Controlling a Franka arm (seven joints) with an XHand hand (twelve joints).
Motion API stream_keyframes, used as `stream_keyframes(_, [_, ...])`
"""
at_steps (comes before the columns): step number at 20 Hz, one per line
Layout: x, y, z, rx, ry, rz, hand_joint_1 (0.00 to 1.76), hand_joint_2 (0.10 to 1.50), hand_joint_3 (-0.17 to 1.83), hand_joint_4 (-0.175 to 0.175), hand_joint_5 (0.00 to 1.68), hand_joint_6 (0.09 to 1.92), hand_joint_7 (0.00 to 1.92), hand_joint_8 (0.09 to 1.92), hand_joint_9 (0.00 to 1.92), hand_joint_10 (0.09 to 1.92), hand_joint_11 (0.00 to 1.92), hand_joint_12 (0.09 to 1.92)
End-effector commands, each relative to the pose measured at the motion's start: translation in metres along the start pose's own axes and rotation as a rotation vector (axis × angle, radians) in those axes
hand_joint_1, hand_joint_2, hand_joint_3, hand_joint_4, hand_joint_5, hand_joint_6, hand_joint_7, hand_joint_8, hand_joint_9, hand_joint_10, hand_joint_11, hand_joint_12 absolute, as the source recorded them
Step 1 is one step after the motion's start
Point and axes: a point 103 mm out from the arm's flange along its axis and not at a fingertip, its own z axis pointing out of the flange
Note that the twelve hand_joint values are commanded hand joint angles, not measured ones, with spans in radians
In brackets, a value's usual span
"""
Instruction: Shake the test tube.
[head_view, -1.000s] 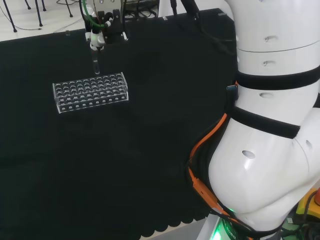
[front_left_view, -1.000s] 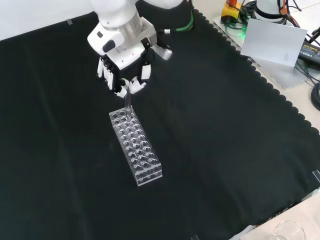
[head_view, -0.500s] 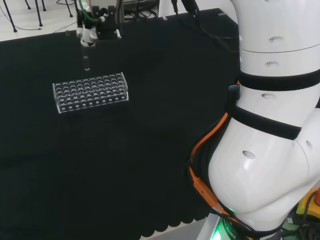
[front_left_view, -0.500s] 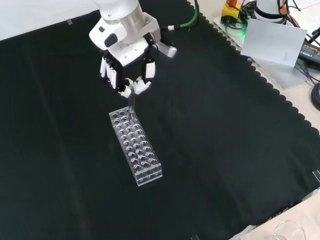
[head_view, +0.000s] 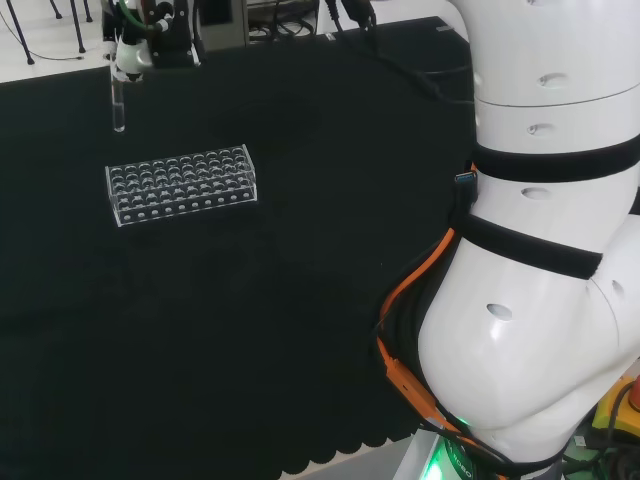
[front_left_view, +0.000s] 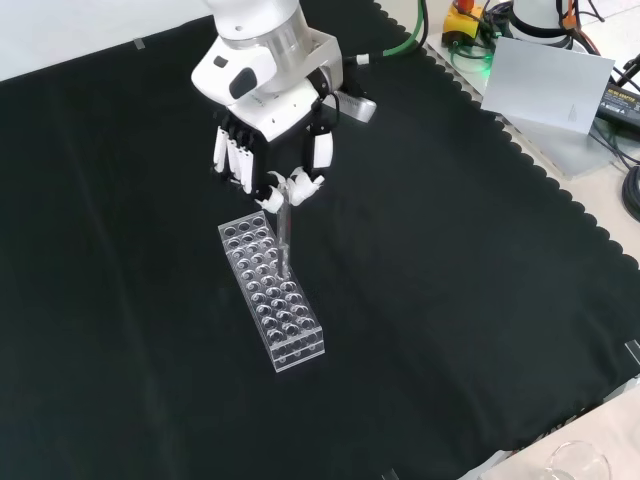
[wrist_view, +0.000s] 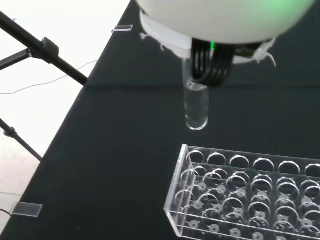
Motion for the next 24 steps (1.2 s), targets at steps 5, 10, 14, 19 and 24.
stream_keyframes(5, [-0.098, -0.019, 0.007, 0.029, -0.089, 0.18, 1.44, 0.52, 0.9, -0.175, 1.22, 0.83, 1.36, 0.87, 1.2, 0.78, 0.9, 1.21])
stream_keyframes(10, [-0.138, -0.027, -0.004, 0.008, -0.13, 0.259, 1.44, 0.52, 0.9, -0.175, 1.22, 0.83, 1.36, 0.87, 1.2, 0.78, 0.9, 1.21])
stream_keyframes(14, [-0.139, -0.026, -0.01, -0.011, -0.133, 0.261, 1.44, 0.52, 0.9, -0.175, 1.22, 0.83, 1.36, 0.87, 1.2, 0.78, 0.9, 1.21])
stream_keyframes(19, [-0.106, -0.018, -0.006, -0.001, -0.108, 0.2, 1.44, 0.52, 0.9, -0.175, 1.22, 0.83, 1.36, 0.87, 1.2, 0.78, 0.9, 1.21])
stream_keyframes(24, [-0.051, -0.01, 0.005, 0.017, -0.048, 0.105, 1.44, 0.52, 0.9, -0.175, 1.22, 0.83, 1.36, 0.87, 1.2, 0.78, 0.9, 1.21])
